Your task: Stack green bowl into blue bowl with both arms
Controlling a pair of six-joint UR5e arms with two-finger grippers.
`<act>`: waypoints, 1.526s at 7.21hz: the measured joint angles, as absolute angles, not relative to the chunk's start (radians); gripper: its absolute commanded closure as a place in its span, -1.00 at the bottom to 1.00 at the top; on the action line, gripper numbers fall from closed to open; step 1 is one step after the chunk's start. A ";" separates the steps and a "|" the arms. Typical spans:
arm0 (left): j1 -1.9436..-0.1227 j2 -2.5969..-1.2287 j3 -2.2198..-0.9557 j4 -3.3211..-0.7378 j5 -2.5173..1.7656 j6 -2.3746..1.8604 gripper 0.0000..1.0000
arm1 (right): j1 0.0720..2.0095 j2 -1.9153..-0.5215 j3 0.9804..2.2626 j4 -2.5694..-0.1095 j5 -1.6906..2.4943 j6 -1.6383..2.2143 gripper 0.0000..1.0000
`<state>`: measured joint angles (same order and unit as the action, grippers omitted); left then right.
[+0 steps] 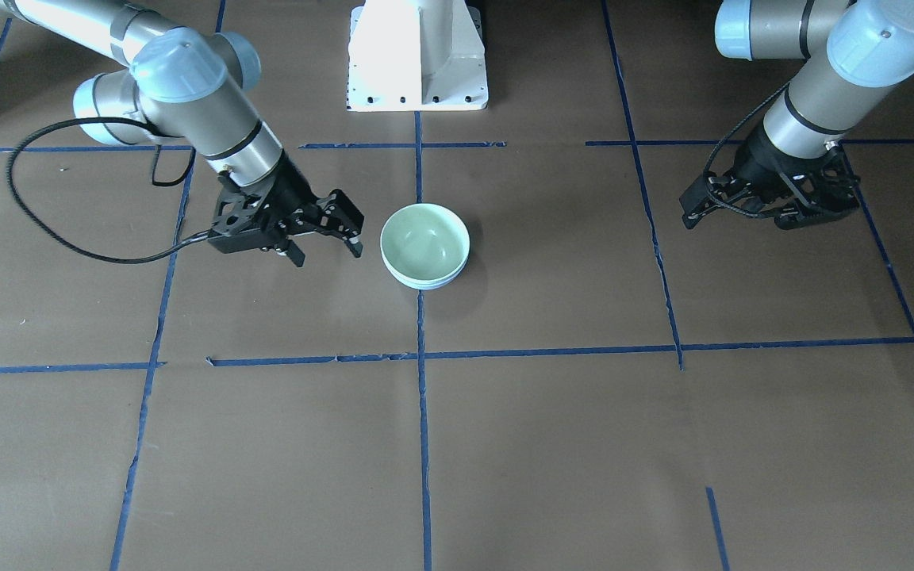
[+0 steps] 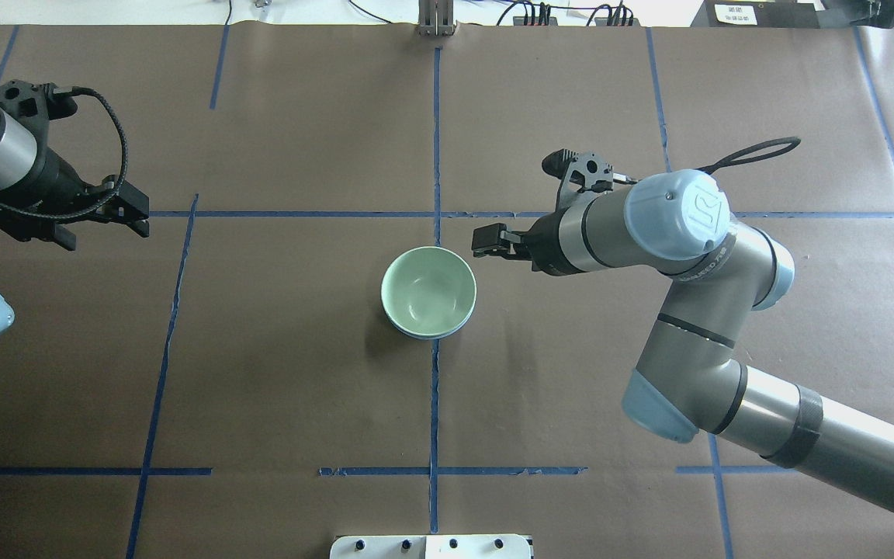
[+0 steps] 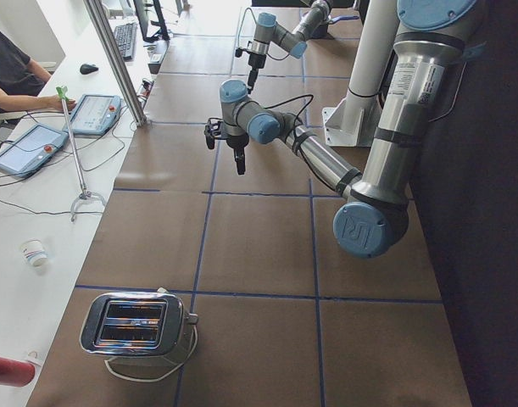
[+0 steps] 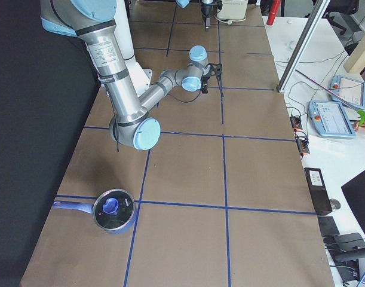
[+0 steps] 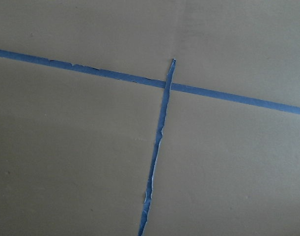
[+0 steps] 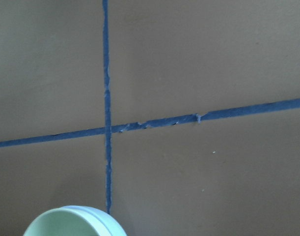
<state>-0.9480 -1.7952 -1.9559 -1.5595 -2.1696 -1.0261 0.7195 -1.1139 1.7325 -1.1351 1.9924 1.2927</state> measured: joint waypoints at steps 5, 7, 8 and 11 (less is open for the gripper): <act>-0.966 -1.756 -1.921 -1.590 -1.952 -1.014 -1.00 | 1.124 -1.367 1.857 -1.494 2.232 0.509 -1.00; -1.051 -1.725 -1.913 -1.580 -1.996 -0.858 -1.00 | 1.266 -1.517 1.847 -1.522 2.241 0.187 -1.00; -1.128 -1.689 -1.899 -1.576 -2.077 -0.698 -1.00 | 1.325 -1.576 1.844 -1.529 2.266 0.106 -1.00; -1.324 -1.535 -1.845 -1.564 -2.230 -0.202 -1.00 | 1.379 -1.624 1.835 -1.519 2.346 0.063 -1.00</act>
<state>-1.3236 -1.5350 -1.8453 -1.5643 -2.2302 -0.2023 1.3788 -1.6237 1.8347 -1.5194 2.3457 0.0628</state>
